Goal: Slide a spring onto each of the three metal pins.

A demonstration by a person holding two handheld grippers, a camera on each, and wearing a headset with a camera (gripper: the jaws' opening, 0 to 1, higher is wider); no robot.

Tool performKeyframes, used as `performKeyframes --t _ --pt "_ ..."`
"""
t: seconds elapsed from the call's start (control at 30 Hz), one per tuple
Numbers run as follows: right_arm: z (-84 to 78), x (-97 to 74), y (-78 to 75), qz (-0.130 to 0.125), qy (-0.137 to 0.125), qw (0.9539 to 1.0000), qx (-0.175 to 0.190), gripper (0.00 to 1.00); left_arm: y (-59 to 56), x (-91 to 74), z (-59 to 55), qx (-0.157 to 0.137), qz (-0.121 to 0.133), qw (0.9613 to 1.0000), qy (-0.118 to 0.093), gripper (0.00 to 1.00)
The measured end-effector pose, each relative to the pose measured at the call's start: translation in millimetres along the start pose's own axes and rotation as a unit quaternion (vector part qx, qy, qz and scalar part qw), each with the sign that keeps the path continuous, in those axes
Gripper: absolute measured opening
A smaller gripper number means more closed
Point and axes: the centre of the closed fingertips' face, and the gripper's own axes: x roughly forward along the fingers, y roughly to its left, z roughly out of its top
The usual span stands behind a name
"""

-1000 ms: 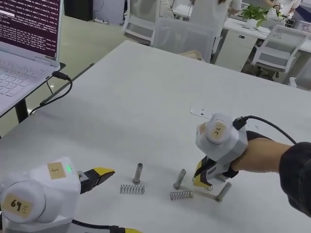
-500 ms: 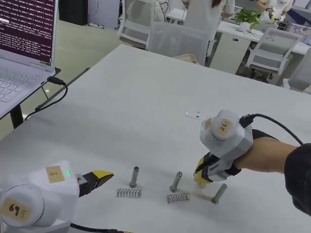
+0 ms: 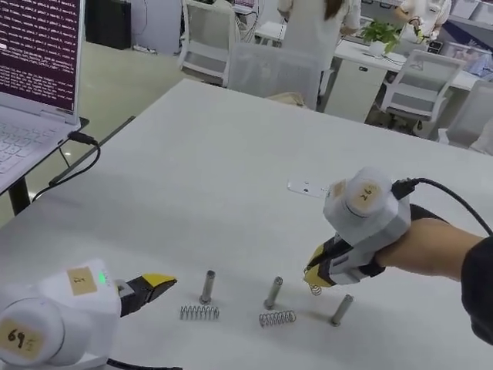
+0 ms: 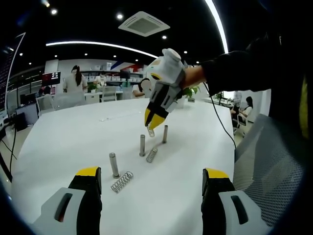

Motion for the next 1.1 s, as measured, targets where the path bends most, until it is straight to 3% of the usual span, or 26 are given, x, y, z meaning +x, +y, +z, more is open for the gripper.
performKeyframes --t 0.4,0.6,0.9,1.1 --pt "8.0 -23.7 1.4 -0.025 -0.063 0.9964 0.051 0.08 3.9 -3.1 5.5 0.004 0.006 1.0 -0.005 0.82" --pt "10.6 -39.7 -0.1 -0.039 -0.103 0.9902 0.086 0.08 5.4 -2.4 9.1 0.008 0.006 0.9999 -0.007 0.82" --pt "23.3 -63.2 4.4 -0.041 -0.166 0.976 0.135 0.08 9.1 -3.2 15.0 0.012 0.007 0.9998 -0.011 0.83" --pt "24.5 -74.8 9.3 -0.049 -0.187 0.97 0.148 0.08 11.4 -3.9 18.2 0.015 0.008 0.9998 -0.014 0.83"
